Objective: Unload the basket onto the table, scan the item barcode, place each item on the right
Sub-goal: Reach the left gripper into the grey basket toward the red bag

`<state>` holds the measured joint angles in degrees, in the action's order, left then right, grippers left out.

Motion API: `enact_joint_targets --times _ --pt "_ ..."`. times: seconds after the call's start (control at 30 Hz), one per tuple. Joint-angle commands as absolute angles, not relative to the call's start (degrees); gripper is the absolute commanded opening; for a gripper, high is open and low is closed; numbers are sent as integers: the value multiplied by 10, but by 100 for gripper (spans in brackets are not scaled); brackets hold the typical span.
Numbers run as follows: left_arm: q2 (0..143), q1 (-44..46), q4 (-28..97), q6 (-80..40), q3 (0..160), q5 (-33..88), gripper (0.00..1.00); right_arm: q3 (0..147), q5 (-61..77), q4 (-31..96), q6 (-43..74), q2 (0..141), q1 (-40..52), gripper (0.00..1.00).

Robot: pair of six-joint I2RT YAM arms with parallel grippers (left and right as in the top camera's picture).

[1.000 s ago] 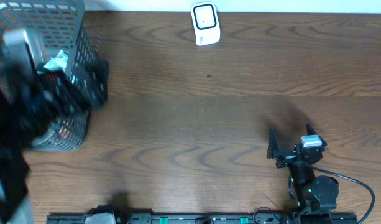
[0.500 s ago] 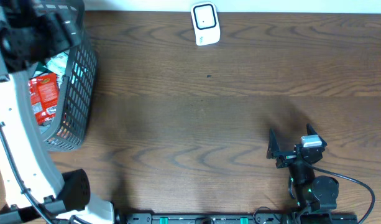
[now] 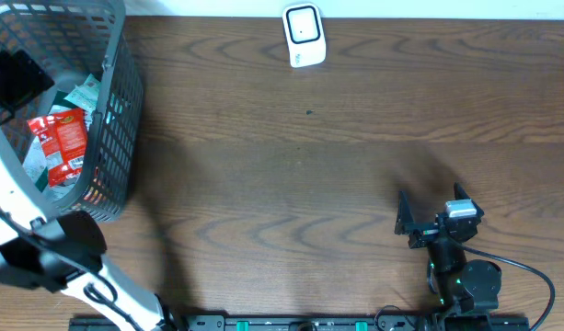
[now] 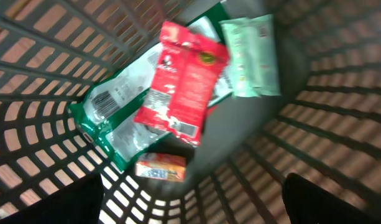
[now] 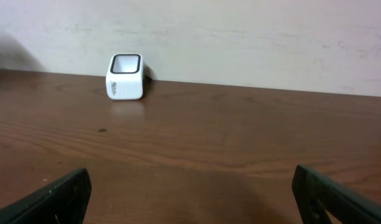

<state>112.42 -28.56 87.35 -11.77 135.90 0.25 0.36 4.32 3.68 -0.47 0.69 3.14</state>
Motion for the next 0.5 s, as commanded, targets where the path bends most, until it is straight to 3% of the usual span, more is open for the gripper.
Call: enact_joint_targets --times 0.0,0.47 --pt "1165 -299 879 -118 1360 -7 93 3 46 39 -7 4 25 99" --pt "1288 -299 882 -100 1344 -7 93 3 46 39 -7 4 25 99"
